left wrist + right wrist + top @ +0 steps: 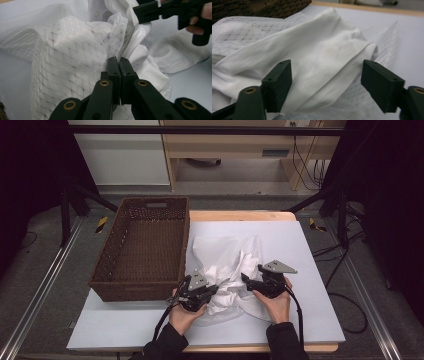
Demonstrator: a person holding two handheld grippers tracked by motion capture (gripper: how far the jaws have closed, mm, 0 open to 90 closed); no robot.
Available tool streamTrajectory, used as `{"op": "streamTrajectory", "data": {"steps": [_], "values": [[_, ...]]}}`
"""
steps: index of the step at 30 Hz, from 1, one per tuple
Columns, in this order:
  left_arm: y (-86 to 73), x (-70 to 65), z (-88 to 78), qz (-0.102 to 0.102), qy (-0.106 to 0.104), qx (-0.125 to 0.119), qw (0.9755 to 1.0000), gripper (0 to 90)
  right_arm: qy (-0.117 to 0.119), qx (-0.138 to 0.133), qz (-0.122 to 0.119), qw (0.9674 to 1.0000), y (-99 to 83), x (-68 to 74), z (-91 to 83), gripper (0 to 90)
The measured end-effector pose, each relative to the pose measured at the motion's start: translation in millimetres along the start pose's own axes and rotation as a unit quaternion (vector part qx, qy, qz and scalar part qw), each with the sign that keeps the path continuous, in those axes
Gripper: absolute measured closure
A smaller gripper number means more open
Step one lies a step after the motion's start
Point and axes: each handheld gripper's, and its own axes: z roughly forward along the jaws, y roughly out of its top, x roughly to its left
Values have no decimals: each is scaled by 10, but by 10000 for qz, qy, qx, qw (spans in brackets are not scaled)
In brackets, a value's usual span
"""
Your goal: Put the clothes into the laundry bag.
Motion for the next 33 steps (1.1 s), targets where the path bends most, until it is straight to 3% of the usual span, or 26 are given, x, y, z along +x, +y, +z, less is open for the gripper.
{"op": "streamTrajectory", "data": {"steps": [2, 4, 6, 7, 10, 14, 17, 19, 21, 24, 26, 29, 33], "values": [[0, 4, 5, -7, -6, 5, 10000, 886, 278, 138, 181, 9994, -21, -13, 52, 397], [-1, 9, 11, -31, -18, 4, 10000, 886, 423, 234, 91, 9988, -33, 22, 44, 633], [4, 7, 12, -46, -16, 6, 10000, 886, 546, 274, 64, 9981, -31, 57, -10, 817], [9, 8, 8, -42, -10, 17, 10000, 886, 607, 226, -24, 9979, -19, 78, -70, 866], [33, 18, -12, -89, -29, -6, 10000, 886, 776, 25, -264, 9966, 17, 149, -280, 879], [116, 18, -74, -212, -97, -99, 9997, 888, 1449, -321, -609, 9871, 3, 348, -547, 878], [233, -22, -163, -192, -94, -252, 9995, 889, 1734, -215, -909, 9804, -45, 571, -545, 876], [328, -62, -242, -114, -86, -342, 9993, 889, 1783, -46, -1052, 9783, -76, 698, -441, 874], [410, -108, -307, -20, -38, -386, 9992, 889, 1740, 120, -1152, 9779, -98, 793, -296, 873], [442, -140, -326, 13, -53, -380, 9993, 890, 1721, 236, -1119, 9784, -100, 884, -92, 873], [415, -142, -312, 4, -78, -353, 9993, 890, 1597, 341, -1086, 9806, -102, 947, 76, 872], [344, -113, -292, -68, -116, -319, 9994, 890, 1240, 384, -1008, 9864, -130, 982, 255, 873], [230, -66, -265, -154, -149, -302, 9993, 890, 1069, 276, -876, 9900, -159, 968, 335, 869]]}}
